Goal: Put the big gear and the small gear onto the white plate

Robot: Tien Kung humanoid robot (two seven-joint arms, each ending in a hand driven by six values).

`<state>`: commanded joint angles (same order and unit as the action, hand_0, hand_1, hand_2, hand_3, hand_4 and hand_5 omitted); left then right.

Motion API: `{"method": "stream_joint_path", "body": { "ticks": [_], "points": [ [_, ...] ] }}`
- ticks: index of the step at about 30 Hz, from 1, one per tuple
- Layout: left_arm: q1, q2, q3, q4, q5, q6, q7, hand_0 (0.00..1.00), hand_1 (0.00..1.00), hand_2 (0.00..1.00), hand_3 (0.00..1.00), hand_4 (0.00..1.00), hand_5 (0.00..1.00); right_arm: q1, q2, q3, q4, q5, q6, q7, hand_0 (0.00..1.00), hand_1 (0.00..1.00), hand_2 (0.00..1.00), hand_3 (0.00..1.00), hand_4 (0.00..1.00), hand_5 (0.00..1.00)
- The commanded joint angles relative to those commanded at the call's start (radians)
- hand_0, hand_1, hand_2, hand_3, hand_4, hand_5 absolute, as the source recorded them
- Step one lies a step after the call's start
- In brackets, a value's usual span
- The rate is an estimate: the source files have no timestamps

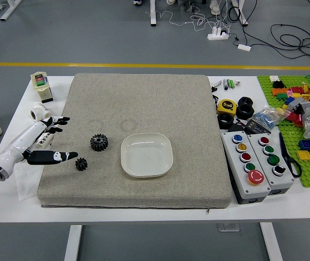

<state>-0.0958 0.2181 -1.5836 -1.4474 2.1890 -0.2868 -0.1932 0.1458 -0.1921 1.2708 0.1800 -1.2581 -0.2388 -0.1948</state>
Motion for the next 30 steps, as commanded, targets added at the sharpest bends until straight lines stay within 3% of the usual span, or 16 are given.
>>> {"method": "stream_joint_path", "body": {
  "ticks": [4, 5, 15, 16, 28, 29, 30],
  "points": [
    [0.001, 0.003, 0.020, -0.004, 0.080, 0.009, -0.003, 0.634, 0.690, 0.757, 0.809, 0.980, 0.202, 0.001, 0.000, -0.001, 0.000, 0.000, 0.000, 0.000, 0.664, 0.673, 0.752, 0.569, 0.760, 0.615],
    [0.001, 0.003, 0.029, -0.004, 0.080, 0.014, -0.003, 0.582, 0.657, 0.721, 0.711, 0.953, 0.161, 0.001, 0.000, -0.002, 0.000, 0.001, 0.000, 0.000, 0.664, 0.673, 0.752, 0.569, 0.759, 0.615],
    [-0.025, -0.007, 0.106, 0.035, 0.080, 0.053, 0.007, 0.585, 0.654, 0.723, 0.684, 0.942, 0.170, 0.004, -0.001, -0.003, 0.000, -0.002, 0.001, -0.001, 0.663, 0.672, 0.752, 0.569, 0.759, 0.615],
    [-0.029, -0.007, 0.116, 0.042, 0.080, 0.058, 0.008, 0.553, 0.632, 0.670, 0.637, 0.901, 0.146, 0.004, -0.001, -0.003, 0.000, -0.001, 0.001, -0.001, 0.663, 0.673, 0.752, 0.569, 0.759, 0.615],
    [-0.053, -0.009, 0.172, 0.108, 0.080, 0.092, 0.015, 0.538, 0.623, 0.643, 0.617, 0.867, 0.139, 0.001, 0.000, -0.012, 0.000, 0.005, 0.002, -0.003, 0.664, 0.671, 0.752, 0.569, 0.760, 0.615],
    [-0.053, -0.008, 0.174, 0.111, 0.080, 0.093, 0.015, 0.421, 0.507, 0.540, 0.564, 0.613, 0.048, 0.001, 0.000, -0.012, 0.000, 0.005, 0.002, -0.003, 0.664, 0.671, 0.752, 0.569, 0.760, 0.615],
    [-0.054, -0.008, 0.176, 0.118, 0.080, 0.091, 0.017, 0.421, 0.507, 0.540, 0.564, 0.613, 0.048, 0.000, 0.000, -0.013, 0.000, 0.004, 0.002, -0.003, 0.664, 0.671, 0.752, 0.569, 0.760, 0.615]
  ]
}}
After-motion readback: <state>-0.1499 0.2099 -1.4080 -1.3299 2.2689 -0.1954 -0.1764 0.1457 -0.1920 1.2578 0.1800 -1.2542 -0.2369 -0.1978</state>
